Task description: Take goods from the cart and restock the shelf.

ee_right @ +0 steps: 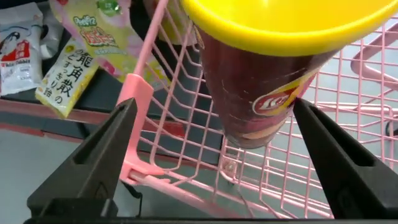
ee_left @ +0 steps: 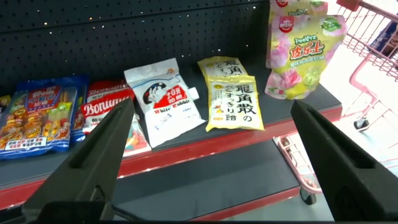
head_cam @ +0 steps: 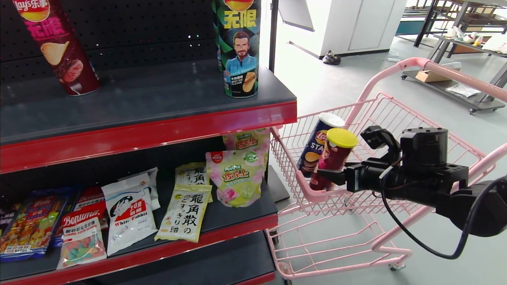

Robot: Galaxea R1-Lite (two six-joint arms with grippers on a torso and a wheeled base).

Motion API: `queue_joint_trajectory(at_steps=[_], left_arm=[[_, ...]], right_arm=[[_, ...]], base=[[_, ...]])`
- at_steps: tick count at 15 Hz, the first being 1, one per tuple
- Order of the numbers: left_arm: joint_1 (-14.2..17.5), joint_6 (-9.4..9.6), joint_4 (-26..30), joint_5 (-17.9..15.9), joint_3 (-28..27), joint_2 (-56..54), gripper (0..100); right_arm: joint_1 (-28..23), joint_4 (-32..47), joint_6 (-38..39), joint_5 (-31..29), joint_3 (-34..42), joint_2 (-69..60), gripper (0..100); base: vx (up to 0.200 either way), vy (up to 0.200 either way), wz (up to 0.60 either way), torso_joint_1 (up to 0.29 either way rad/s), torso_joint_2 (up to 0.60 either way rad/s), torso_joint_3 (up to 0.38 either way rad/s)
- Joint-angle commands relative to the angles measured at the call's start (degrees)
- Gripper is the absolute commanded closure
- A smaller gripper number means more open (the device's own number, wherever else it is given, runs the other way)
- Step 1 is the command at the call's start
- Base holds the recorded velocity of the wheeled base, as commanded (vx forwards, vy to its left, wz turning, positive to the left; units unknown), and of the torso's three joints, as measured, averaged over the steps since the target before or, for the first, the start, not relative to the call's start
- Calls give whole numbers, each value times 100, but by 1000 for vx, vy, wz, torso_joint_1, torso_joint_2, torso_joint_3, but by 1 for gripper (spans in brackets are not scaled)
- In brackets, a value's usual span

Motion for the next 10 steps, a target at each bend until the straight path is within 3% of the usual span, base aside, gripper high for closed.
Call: queue_joint_trajectory(at_steps=[1, 10], left_arm=[[1, -1, 2, -1, 1, 5, 0], [1, -1, 2, -1, 1, 5, 0]], right_arm=[[-104, -24, -18, -8, -12, 105, 0], [-552, -279, -35, -87, -654, 808, 0]], base=[[0, 0, 0, 0, 0, 0], [0, 0, 0, 0, 0, 0]])
